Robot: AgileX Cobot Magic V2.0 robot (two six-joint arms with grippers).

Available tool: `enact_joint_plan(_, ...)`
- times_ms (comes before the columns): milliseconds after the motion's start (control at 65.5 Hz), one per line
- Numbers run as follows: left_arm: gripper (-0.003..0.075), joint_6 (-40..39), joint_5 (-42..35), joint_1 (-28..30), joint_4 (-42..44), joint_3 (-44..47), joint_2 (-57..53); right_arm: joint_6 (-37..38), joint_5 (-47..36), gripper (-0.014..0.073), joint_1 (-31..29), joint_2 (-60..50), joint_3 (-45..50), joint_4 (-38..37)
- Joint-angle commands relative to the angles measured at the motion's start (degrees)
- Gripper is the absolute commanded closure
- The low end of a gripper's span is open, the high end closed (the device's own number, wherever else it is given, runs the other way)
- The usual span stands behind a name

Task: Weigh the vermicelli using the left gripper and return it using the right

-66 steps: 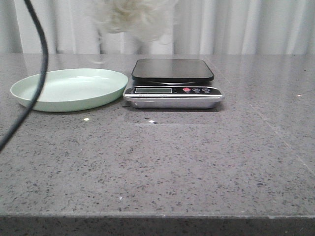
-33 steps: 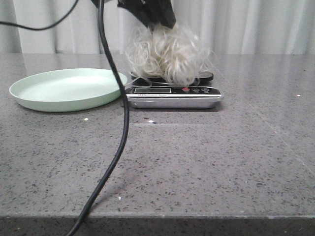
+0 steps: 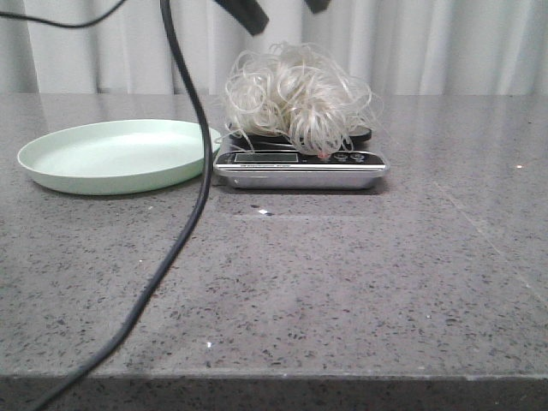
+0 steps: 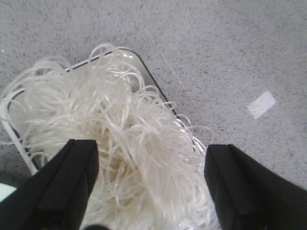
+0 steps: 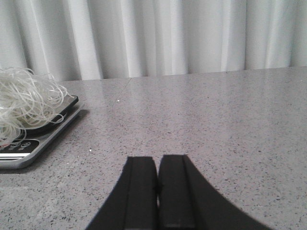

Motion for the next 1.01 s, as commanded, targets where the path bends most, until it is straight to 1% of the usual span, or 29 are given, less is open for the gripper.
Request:
enact_joint_plan(0, 0.0188, 0.1, -0.4, 1.2, -0.9, -2.9, -5.9, -0.3, -4.7, 0.0435, 0.3, -0.9, -0.5, -0.7)
enact_joint_plan(198, 0.0189, 0.1, -2.7, 3.7, 2.7, 0.3, -14.7, -0.3, -4.7, 0.0435, 0.3, -0.9, -0.5, -0.7)
enact_joint_plan(321, 0.0192, 0.5, -6.7, 4.2, 6.3, 7.8, -23.0, -0.3, -4.7, 0.0435, 0.3, -0.9, -0.5, -0.7)
enact_joint_plan(443, 0.0199, 0.5, -11.8, 4.2, 9.7, 19.1, -32.5, -0.3, -4.7, 0.0435, 0.3, -0.9, -0.5, -0.7)
enact_joint_plan(733, 0.0199, 1.8, -26.5, 4.2, 10.0, 46.6, -55.0, -0.3, -4.7, 0.0435, 0.3, -0.9, -0.5, -0.7)
enact_joint_plan(824, 0.0199, 2.0, -30.1, 4.2, 10.0, 54.9, -61.6, -0.3, -4.7, 0.0435, 0.3, -0.9, -0.5, -0.7)
enact_joint_plan(885, 0.0199, 2.0, -31.7, 4.2, 10.0, 58.8, -65.9, -0.3, -4.7, 0.0435, 0.3, -0.9, -0.5, -0.7)
enact_joint_plan(992, 0.0199, 2.0, -34.8, 4.2, 9.9, 68.2, -75.8, -0.3, -4.7, 0.0435, 0.3, -0.9, -0.5, -0.7)
